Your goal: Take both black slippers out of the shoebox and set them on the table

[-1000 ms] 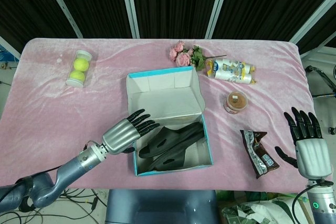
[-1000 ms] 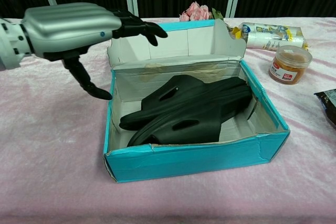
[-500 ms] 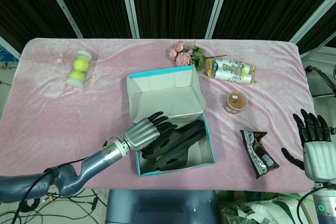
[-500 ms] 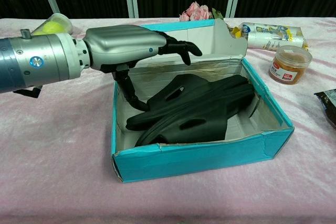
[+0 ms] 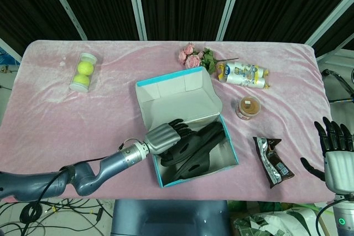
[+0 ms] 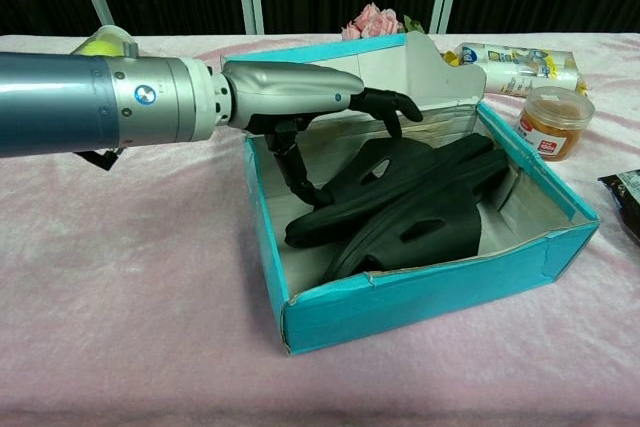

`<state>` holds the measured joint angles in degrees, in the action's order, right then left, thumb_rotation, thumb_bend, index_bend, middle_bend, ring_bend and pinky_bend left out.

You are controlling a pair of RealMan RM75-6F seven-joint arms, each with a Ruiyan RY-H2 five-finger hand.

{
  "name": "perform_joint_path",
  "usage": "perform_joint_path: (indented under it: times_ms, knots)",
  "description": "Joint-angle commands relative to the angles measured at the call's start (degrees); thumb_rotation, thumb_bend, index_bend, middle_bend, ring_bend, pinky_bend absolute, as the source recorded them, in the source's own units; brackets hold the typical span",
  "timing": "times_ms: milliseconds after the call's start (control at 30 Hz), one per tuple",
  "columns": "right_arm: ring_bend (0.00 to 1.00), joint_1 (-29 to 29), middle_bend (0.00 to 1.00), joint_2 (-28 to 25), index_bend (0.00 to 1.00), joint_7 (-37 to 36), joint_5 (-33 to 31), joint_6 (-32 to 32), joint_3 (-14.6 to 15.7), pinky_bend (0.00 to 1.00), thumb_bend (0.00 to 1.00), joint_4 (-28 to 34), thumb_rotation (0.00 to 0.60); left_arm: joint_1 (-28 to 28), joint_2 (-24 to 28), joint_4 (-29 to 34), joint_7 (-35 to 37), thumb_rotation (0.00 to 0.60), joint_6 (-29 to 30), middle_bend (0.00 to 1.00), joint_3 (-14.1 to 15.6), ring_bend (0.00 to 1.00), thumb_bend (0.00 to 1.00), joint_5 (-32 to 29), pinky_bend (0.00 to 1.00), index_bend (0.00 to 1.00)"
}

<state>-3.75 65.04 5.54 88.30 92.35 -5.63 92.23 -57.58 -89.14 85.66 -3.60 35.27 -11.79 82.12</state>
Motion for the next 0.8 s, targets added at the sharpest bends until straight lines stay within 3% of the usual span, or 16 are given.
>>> perform_joint_path:
  times_ms: [33,200,400,800]
  knots:
    - [0.00,0.15,0.00,0.05,0.00,-0.20,-0.08,0.04,0.03,0.05,0.09,-0.09,0.600,-3.08,0.14,-0.65,0.44,0.600,-4.33,0.12,-0.91,0.05,0.31,-4.04,0.03,0.00]
    - [0.00,0.43,0.00,0.23,0.00,-0.60,-0.27,0.02,0.11,0.05,0.09,-0.36,0.600,-4.82,-0.30,-1.13,-1.05,0.600,-5.70,0.16,-0.95,0.05,0.35,-7.24,0.03,0.00]
    - [0.00,0.70,0.00,0.50,0.00,-1.22,-0.33,0.15,0.08,0.05,0.09,-0.85,0.600,-4.17,-1.22,-1.52,-1.84,0.600,-1.87,0.28,-0.45,0.15,0.39,-8.38,0.06,0.08]
    - [0.00,0.59,0.00,0.92,0.00,-1.36,0.31,0.18,-0.06,0.05,0.09,-0.99,0.600,-0.44,-1.70,-3.62,5.24,0.600,11.11,0.33,1.38,0.18,0.40,1.56,0.09,0.13]
